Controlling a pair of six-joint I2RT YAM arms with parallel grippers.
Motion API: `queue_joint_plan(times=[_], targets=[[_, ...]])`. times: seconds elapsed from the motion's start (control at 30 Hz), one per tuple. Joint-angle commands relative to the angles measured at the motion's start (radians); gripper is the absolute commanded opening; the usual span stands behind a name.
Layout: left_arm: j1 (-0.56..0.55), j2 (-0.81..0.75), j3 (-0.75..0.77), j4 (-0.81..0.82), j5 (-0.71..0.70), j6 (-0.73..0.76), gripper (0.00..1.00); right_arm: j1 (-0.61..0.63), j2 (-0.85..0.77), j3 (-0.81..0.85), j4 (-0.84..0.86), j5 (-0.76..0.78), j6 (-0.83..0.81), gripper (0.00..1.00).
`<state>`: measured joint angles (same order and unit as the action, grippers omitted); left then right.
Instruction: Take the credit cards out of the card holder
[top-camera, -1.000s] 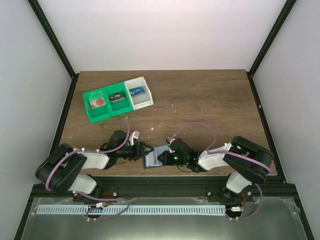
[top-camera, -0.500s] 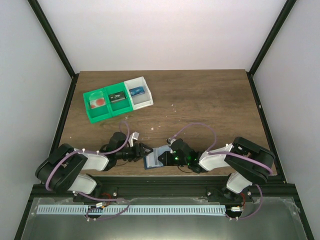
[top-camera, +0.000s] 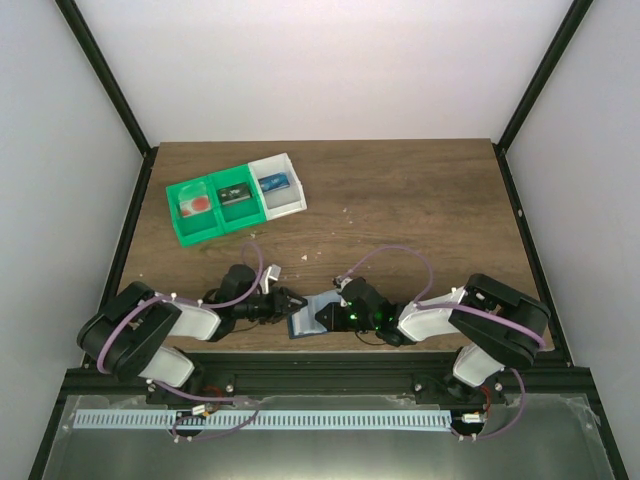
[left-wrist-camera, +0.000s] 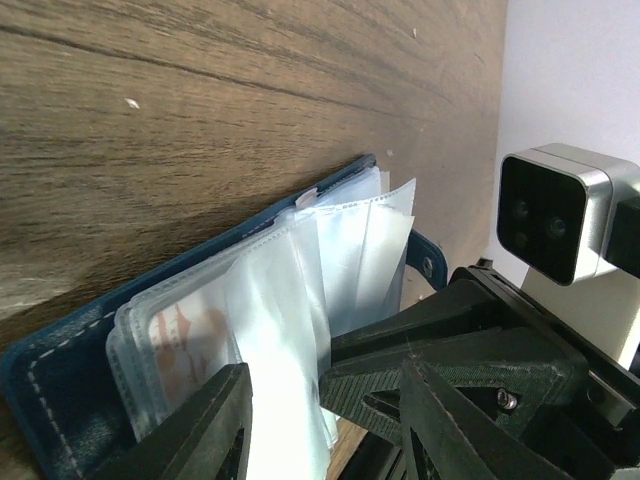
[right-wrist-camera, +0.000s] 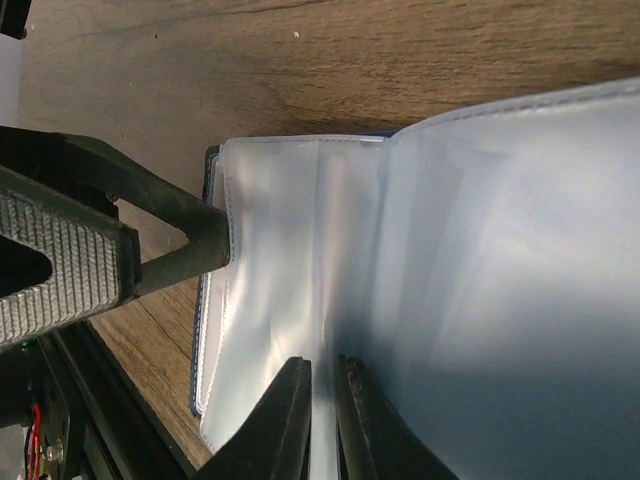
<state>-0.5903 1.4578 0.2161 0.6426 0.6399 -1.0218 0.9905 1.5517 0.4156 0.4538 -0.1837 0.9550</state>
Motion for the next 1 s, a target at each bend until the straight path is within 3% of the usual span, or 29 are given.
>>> queue_joint_plan(times=[0.0, 0.33, 0.67, 0.8, 0.97], targets=[[-0.016, 0.019, 0.019, 0.05, 0.028, -0.012, 0.43, -0.006, 0.008, 0.009, -0.001, -0.003, -0.009, 0.11], [-0.041, 0.073, 0.023, 0.122, 0.042, -0.05, 0.42, -0.006, -0.014, 0.005, -0.01, 0.012, -0.011, 0.16], [-0.041, 0.07, 0.046, 0.056, 0.023, -0.009, 0.42, -0.008, -0.225, 0.048, -0.253, 0.135, -0.116, 0.38], [-0.041, 0.075, 0.055, 0.051, 0.024, -0.008, 0.42, -0.015, -0.277, 0.059, -0.355, 0.204, -0.15, 0.43], [-0.04, 0.095, 0.079, 0.013, 0.016, 0.012, 0.43, -0.087, -0.307, -0.007, -0.337, 0.187, -0.148, 0.53]])
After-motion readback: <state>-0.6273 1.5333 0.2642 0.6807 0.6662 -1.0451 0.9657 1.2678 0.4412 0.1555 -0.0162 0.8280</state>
